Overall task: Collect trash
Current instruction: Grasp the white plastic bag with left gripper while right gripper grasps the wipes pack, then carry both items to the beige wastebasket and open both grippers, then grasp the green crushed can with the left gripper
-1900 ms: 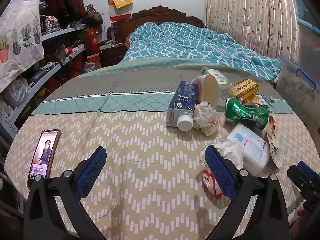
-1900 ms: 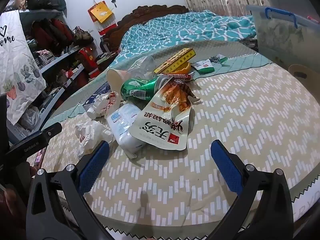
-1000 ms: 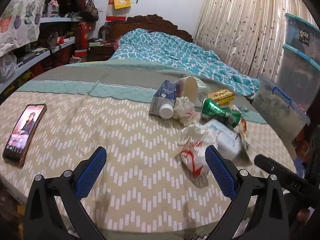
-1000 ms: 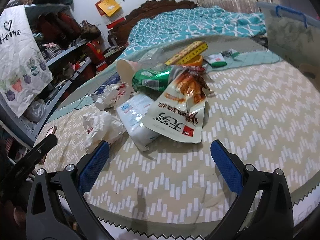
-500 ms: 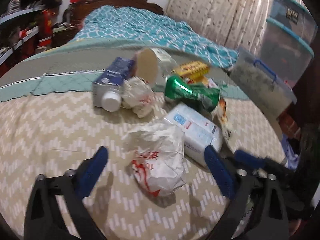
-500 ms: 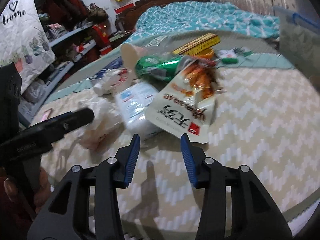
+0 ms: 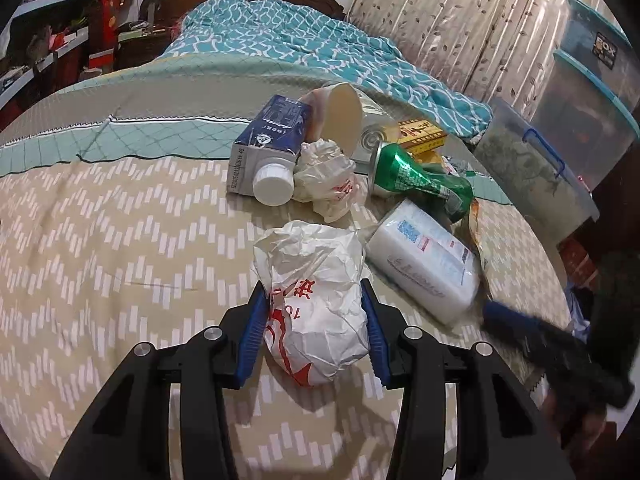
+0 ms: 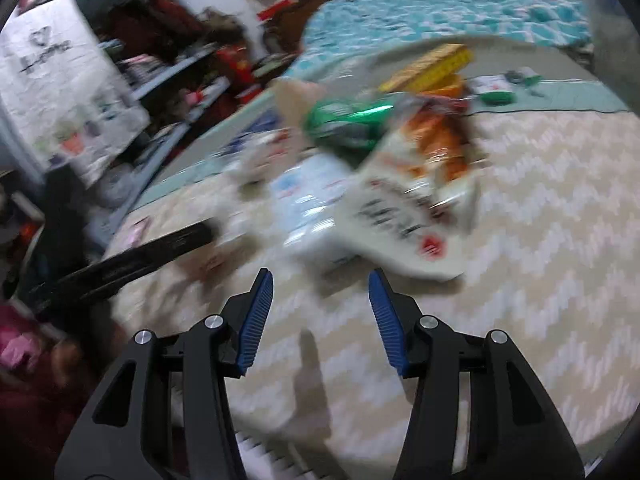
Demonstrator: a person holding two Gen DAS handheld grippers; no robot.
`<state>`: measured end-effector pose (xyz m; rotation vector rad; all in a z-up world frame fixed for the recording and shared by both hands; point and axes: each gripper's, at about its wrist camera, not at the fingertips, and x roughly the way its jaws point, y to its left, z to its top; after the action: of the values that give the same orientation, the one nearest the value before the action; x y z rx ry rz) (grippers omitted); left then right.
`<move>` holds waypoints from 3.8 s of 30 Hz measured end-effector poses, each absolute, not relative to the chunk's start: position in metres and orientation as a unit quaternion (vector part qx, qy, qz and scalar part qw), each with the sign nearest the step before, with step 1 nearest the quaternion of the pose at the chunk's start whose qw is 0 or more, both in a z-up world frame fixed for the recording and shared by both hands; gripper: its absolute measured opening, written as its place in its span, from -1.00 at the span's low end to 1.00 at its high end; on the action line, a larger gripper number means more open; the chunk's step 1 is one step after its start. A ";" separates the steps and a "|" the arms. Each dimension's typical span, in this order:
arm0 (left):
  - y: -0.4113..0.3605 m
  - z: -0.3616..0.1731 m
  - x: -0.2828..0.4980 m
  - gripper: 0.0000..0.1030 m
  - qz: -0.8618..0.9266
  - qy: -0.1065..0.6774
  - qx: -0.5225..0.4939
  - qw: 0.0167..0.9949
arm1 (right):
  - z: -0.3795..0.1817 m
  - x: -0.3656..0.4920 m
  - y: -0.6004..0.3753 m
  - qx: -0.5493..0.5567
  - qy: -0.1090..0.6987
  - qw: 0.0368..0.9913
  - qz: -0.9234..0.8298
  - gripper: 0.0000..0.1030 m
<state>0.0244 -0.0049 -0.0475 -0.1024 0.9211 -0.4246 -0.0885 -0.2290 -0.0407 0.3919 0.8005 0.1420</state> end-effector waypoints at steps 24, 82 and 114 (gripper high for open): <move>-0.009 -0.029 0.006 -0.26 -0.240 0.421 -0.044 0.874 | -0.034 -0.094 -0.162 0.013 0.407 0.902 0.142 0.13; -0.045 -0.041 0.077 0.27 -0.368 0.474 -0.177 0.780 | -0.018 0.053 -0.261 0.222 0.413 0.877 0.109 -0.28; 0.002 -0.088 0.067 -0.72 -0.421 0.480 -0.330 0.695 | -0.048 -0.060 -0.337 0.346 0.375 0.859 0.019 -0.16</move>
<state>0.0674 0.0021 -0.0884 -0.7374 1.0715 -0.9392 -0.0602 -0.3373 -0.0476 0.7271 0.7881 0.0395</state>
